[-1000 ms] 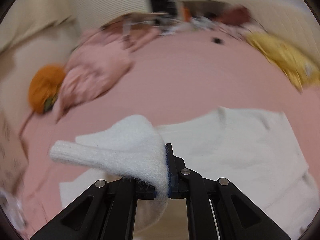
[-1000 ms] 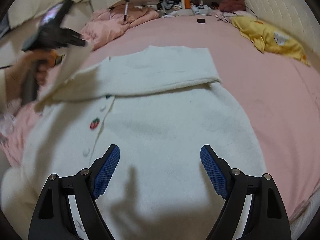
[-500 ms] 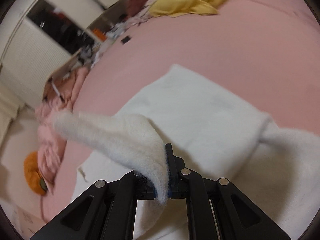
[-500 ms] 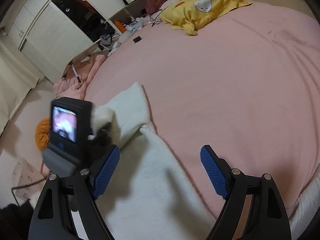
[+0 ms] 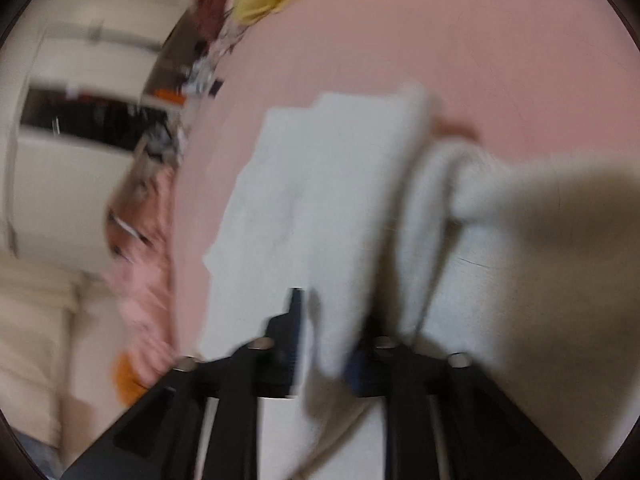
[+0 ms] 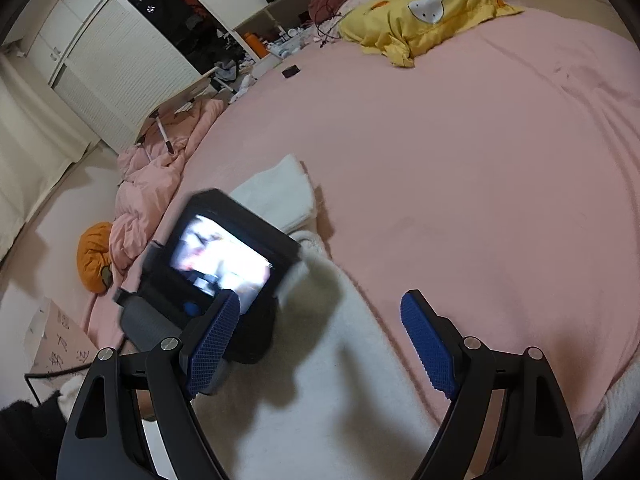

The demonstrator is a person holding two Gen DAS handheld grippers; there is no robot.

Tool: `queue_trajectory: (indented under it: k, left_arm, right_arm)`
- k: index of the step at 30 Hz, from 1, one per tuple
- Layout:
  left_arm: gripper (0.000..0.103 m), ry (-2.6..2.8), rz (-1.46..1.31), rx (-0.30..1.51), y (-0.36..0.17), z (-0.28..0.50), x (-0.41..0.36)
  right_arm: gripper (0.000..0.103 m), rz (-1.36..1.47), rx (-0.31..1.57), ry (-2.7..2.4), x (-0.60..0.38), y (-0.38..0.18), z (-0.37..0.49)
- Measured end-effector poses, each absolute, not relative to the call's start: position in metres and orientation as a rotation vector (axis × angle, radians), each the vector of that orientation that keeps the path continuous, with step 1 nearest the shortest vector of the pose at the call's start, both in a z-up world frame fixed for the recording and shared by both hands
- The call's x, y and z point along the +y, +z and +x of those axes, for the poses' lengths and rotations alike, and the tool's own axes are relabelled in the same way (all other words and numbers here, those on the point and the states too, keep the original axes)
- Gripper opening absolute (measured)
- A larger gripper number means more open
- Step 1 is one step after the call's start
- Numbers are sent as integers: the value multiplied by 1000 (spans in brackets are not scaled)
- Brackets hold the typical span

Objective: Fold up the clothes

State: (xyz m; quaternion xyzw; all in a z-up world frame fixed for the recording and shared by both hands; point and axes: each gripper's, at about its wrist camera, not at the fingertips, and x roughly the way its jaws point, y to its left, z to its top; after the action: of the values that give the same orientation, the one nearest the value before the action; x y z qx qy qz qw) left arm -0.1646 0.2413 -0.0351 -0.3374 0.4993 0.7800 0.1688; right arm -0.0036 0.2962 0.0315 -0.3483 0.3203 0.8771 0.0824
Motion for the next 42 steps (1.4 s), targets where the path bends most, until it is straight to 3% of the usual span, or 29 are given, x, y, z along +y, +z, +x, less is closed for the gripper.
queue_trajectory:
  k: [1,2,4,7,11,16,18,19,20,24,28,30,31,32,37,42]
  left_arm:
    - [68,2251,-1006,1265,-20,-168,230]
    - [82,2282,-1052,1065,-3,-171,213]
    - [84,2323,-1131,617,30,-178,163]
    - [84,2387,-1213,205,46,-191,83]
    - [84,2553,-1305,-50,38,-216,-18]
    - [84,2702,-1366,-174,11,-241,-89]
    - [78,2701,-1448,-146,-12,-255,-99]
    - [65,2710,-1485,-100,-23,-259,-102]
    - [62,2729,-1502,-50,-33,-259,-109]
    - [63,2795,-1452,-100,-39,-251,-126]
    - [63,2805,-1397,20,-21,-242,-108]
    - [70,2775,-1266,17,-7,-239,-95]
    - [83,2762,-1240,10,-5,-240,-89]
    - [85,2757,-1244,10,-7,-245,-85]
    - [85,2713,-1428,-77,-41,-276,-87]
    - [84,2722,-1306,-110,-18,-281,-74]
  right_arm:
    - [83,-1020,945,2626,297,34,-2]
    - [83,-1004,937,2630,298,36,-1]
    - [83,-985,919,2634,299,39,0]
    - [83,-1017,875,2650,293,39,-7]
    - [83,-1127,718,2792,263,47,-44]
    - [83,-1180,198,2927,212,55,-134]
    - [83,-1239,120,2907,206,41,-170]
    - [83,-1286,118,2871,210,27,-180]
    - [83,-1337,123,2826,215,11,-189]
    - [89,-1477,137,2683,232,-40,-217]
    - [89,-1376,155,2759,227,-16,-216]
    - [89,-1273,182,2822,223,-2,-217]
    - [90,-1271,179,2826,220,-1,-224]
    - [89,-1287,171,2821,215,-2,-233]
    - [93,-1434,147,2752,219,-45,-255]
    - [92,-1428,152,2745,216,-37,-263]
